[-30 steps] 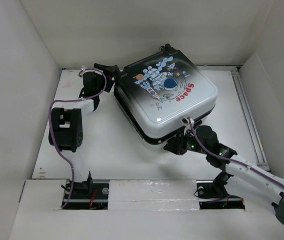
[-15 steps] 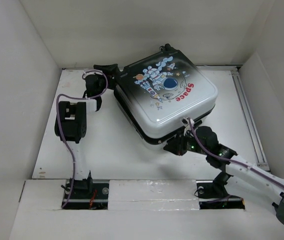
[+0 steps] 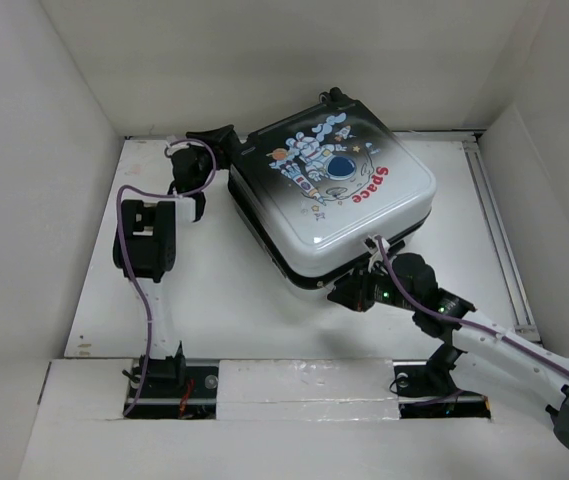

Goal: Pack the luggage

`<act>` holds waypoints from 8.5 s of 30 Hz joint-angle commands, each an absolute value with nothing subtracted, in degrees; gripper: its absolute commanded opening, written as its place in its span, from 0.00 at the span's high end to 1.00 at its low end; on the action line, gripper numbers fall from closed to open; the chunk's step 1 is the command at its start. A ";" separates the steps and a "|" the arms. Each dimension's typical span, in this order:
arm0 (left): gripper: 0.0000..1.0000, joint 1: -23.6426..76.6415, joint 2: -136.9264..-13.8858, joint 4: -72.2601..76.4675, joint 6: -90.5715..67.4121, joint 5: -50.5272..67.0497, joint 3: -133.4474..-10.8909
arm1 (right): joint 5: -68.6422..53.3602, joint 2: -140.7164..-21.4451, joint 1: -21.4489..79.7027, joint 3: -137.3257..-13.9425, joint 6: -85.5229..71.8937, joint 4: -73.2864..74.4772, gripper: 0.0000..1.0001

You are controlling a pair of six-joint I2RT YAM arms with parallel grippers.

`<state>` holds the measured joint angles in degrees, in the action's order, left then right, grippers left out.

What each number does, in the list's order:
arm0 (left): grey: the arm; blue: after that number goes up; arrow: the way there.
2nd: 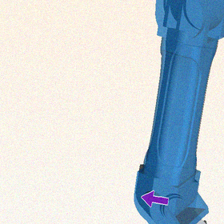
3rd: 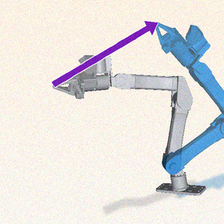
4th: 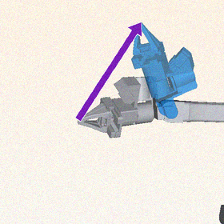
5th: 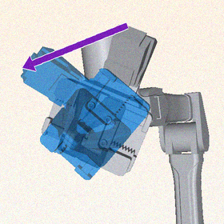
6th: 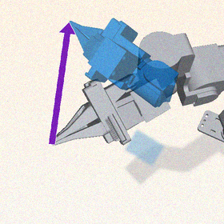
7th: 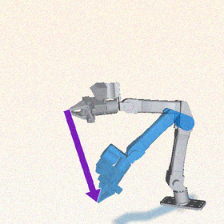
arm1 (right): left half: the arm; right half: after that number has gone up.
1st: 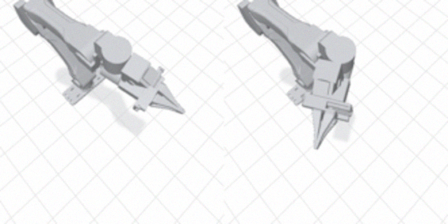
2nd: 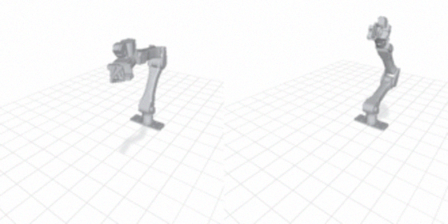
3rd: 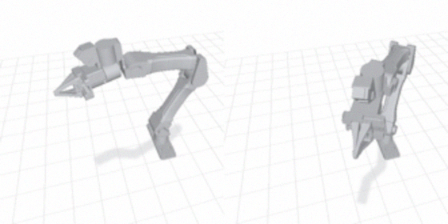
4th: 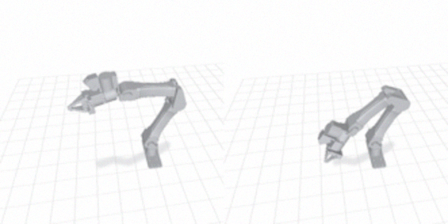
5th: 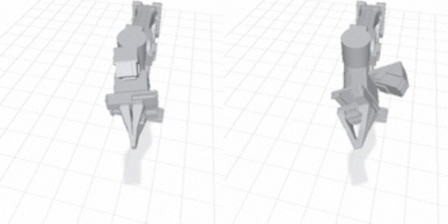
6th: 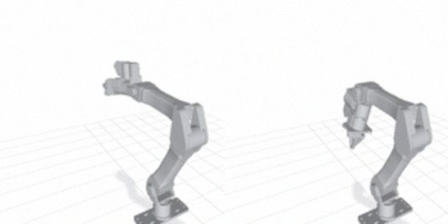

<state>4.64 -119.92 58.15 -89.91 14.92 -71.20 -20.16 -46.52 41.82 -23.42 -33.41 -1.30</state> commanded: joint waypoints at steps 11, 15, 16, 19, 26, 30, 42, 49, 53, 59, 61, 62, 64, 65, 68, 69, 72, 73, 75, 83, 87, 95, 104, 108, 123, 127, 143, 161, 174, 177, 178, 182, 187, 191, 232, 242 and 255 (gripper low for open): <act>1.00 2.47 -118.93 66.01 -88.61 15.73 -70.94 | -18.98 -43.24 42.02 -23.99 -34.63 -5.45 1.00; 1.00 0.79 -111.11 68.36 -83.42 14.60 -61.64 | -23.28 -46.13 35.88 -27.50 -32.00 -5.45 1.00; 1.00 -0.25 -109.18 69.60 -81.93 14.59 -59.18 | -25.99 -47.19 32.21 -29.51 -31.21 -5.45 1.00; 1.00 -1.31 -100.66 71.19 -79.20 13.28 -49.07 | -30.31 -52.37 26.65 -33.38 -27.96 -5.45 1.00; 1.00 1.41 -74.24 72.97 -76.56 6.08 -19.83 | -39.54 -61.79 16.17 -42.46 -24.96 -4.83 1.00; 1.00 1.41 -59.98 56.03 -68.75 1.42 -14.86 | -33.87 -54.42 23.25 -35.70 -24.43 0.60 1.00; 1.00 1.41 -38.24 36.14 -61.62 1.06 -10.63 | -14.60 -35.42 52.01 -25.31 -37.26 8.27 1.00; 1.00 1.41 -38.94 36.74 -62.14 4.04 -8.36 | -12.72 -53.22 47.58 -29.61 -29.11 3.36 1.00; 1.00 1.41 -38.23 36.74 -62.14 4.57 -6.77 | -27.58 -62.36 29.30 -37.15 -22.08 -4.21 1.00; 1.00 2.02 -44.62 40.95 -63.80 5.71 -10.88 | -37.62 -77.86 19.42 -60.54 -21.61 -4.74 1.00; 1.00 2.02 -47.27 43.76 -63.81 6.41 -12.65 | -37.62 -78.57 19.42 -61.44 -22.93 -4.75 1.00; 1.00 2.02 -49.20 43.77 -63.81 6.42 -14.57 | -37.62 -76.83 19.42 -58.39 -22.94 -4.75 1.00; 1.00 2.02 -50.79 44.91 -63.81 6.42 -15.29 | -34.73 -67.45 21.61 -50.84 -22.07 -1.87 1.00; 1.00 2.02 -51.41 44.91 -63.81 6.42 -15.90 | -31.41 -63.15 24.06 -40.45 -22.06 -1.24 1.00; 1.00 2.02 -53.34 47.89 -64.42 5.80 -14.42 | -30.67 -49.07 30.46 -25.97 -29.07 -2.90 1.00; 1.00 2.02 -55.00 49.21 -64.95 5.80 -13.11 | -29.37 -47.48 33.11 -21.40 -30.83 -2.90 1.00; 1.00 2.89 -57.56 54.48 -66.97 7.21 -12.13 | -24.11 -48.33 44.07 -20.65 -36.12 -6.75 1.00; 1.00 5.86 -57.57 55.01 -66.97 5.90 -11.52 | -22.86 -49.99 46.12 -21.52 -36.12 -8.07 1.00; 1.00 9.91 -57.57 52.74 -66.45 0.48 -12.12 | -18.92 -56.40 48.24 -24.24 -35.17 -10.10 1.00; 1.00 16.35 -52.84 47.03 -64.08 -3.95 -13.18 | -18.38 -63.56 43.24 -36.55 -28.75 -7.23 1.00; 1.00 14.77 -49.49 42.63 -62.67 -6.33 -13.71 | -10.22 -53.55 43.77 -37.35 -26.28 7.09 1.00; 1.00 14.24 -54.22 43.68 -61.52 -4.31 -17.57 | -3.50 -43.67 22.35 -33.58 -23.56 12.93 0.62; 0.84 14.24 -52.23 35.00 -56.96 -5.62 -21.45 | -12.93 -39.74 3.87 -26.64 -24.87 4.83 0.45; 0.26 14.24 -45.90 30.85 -55.37 -7.03 -19.35 | -8.70 -37.27 3.87 -23.74 -25.40 2.91 0.43; 0.00 14.24 -49.92 32.78 -54.84 2.46 -17.06 | -10.98 -50.70 3.25 -19.26 -23.74 -16.15 0.54; 0.00 14.24 -49.39 34.10 -54.84 3.86 -16.52 | -13.36 -56.24 2.72 -19.41 -23.73 -23.21 0.54; 0.00 15.64 -55.28 39.53 -58.44 4.58 -18.19 | -19.16 -65.04 2.72 -24.26 -21.62 -31.37 0.64; 0.13 16.26 -53.09 48.35 -76.37 -1.05 -13.54 | -23.73 -60.73 3.25 -22.06 -23.81 -29.62 0.62; 0.28 16.26 -56.43 49.65 -81.47 -9.84 -15.56 | -25.48 -57.74 3.78 -20.48 -24.96 -28.48 0.62; 0.21 16.26 -56.43 50.89 -81.47 -12.82 -15.56 | -25.49 -57.74 3.78 -20.48 -25.49 -28.48 0.59; 0.19 16.26 -56.43 50.89 -81.47 -13.44 -16.08 | -26.10 -57.74 3.78 -20.48 -25.49 -28.48 0.58; 0.15 14.86 -57.74 50.97 -80.95 -14.06 -16.87 | -27.25 -58.27 3.78 -20.48 -25.49 -28.48 0.57; 0.33 14.15 -60.03 52.47 -83.58 -14.68 -17.57 | -27.25 -58.89 4.83 -20.48 -25.49 -28.48 0.57; 0.46 14.15 -61.35 52.47 -84.11 -15.29 -18.72 | -27.25 -58.89 5.36 -19.95 -25.49 -28.48 0.57; 1.00 7.29 -67.06 53.96 -72.07 -1.32 -24.26 | -58.71 -81.91 10.46 -32.95 -11.51 -38.85 0.54; 1.00 7.29 -66.01 53.96 -71.54 -1.32 -23.12 | -49.33 -77.63 14.85 -28.75 -14.66 -39.63 0.98; 1.00 10.37 -62.76 55.10 -69.35 -3.78 -19.96 | 5.51 -62.57 48.67 -27.05 -29.62 -29.72 1.00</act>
